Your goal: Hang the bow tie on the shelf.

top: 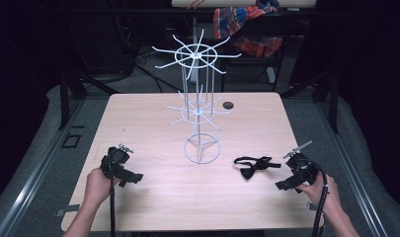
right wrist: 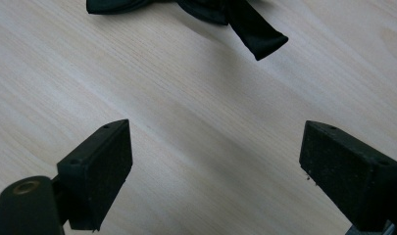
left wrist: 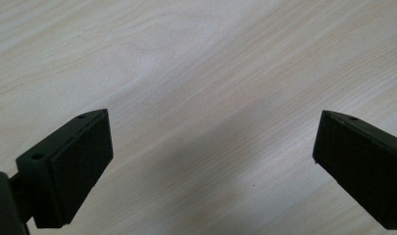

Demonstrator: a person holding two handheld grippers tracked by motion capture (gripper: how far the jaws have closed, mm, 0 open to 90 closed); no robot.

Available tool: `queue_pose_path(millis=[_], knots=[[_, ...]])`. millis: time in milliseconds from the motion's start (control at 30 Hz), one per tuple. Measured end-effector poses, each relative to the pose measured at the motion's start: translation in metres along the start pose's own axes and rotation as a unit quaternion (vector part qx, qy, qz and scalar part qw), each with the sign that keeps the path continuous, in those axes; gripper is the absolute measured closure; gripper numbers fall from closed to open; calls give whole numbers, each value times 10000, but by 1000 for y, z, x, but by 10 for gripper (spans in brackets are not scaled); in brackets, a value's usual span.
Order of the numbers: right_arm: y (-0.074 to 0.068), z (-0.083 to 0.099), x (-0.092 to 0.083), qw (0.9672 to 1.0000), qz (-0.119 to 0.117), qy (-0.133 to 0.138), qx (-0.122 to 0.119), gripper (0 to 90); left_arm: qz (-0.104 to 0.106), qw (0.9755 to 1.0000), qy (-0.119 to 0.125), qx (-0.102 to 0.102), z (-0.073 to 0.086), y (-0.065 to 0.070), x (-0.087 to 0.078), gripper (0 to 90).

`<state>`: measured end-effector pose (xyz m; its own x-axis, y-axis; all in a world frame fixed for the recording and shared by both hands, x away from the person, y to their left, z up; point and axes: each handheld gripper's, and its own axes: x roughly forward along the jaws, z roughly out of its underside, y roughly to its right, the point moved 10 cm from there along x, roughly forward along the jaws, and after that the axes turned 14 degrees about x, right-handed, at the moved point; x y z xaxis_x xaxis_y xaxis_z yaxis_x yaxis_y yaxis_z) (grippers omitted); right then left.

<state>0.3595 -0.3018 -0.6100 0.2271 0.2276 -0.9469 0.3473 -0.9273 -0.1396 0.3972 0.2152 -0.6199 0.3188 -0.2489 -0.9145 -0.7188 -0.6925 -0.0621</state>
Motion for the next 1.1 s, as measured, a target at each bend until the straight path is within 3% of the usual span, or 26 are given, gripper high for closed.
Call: queue_pose_path(millis=[267, 467, 667, 833, 1100], knots=[[-1, -3, 0, 10000, 5, 45, -78, 79, 12, 10000, -20, -37, 1, -2, 2, 13], [-3, -10, -4, 9994, 14, 299, -145, 49, -6, 10000, -24, -82, 3, -1, 1, 13], [-4, -11, -5, 9994, -9, 295, -205, 29, -3, 10000, -53, -52, 3, 0, 1, 12], [-10, -23, -14, 9973, -22, 669, -308, 0, -13, 9999, -47, -93, 4, -1, 2, 12], [-11, -31, -11, 9968, 86, 638, -465, 0, -35, 9999, -79, -60, 5, 0, 2, 12]])
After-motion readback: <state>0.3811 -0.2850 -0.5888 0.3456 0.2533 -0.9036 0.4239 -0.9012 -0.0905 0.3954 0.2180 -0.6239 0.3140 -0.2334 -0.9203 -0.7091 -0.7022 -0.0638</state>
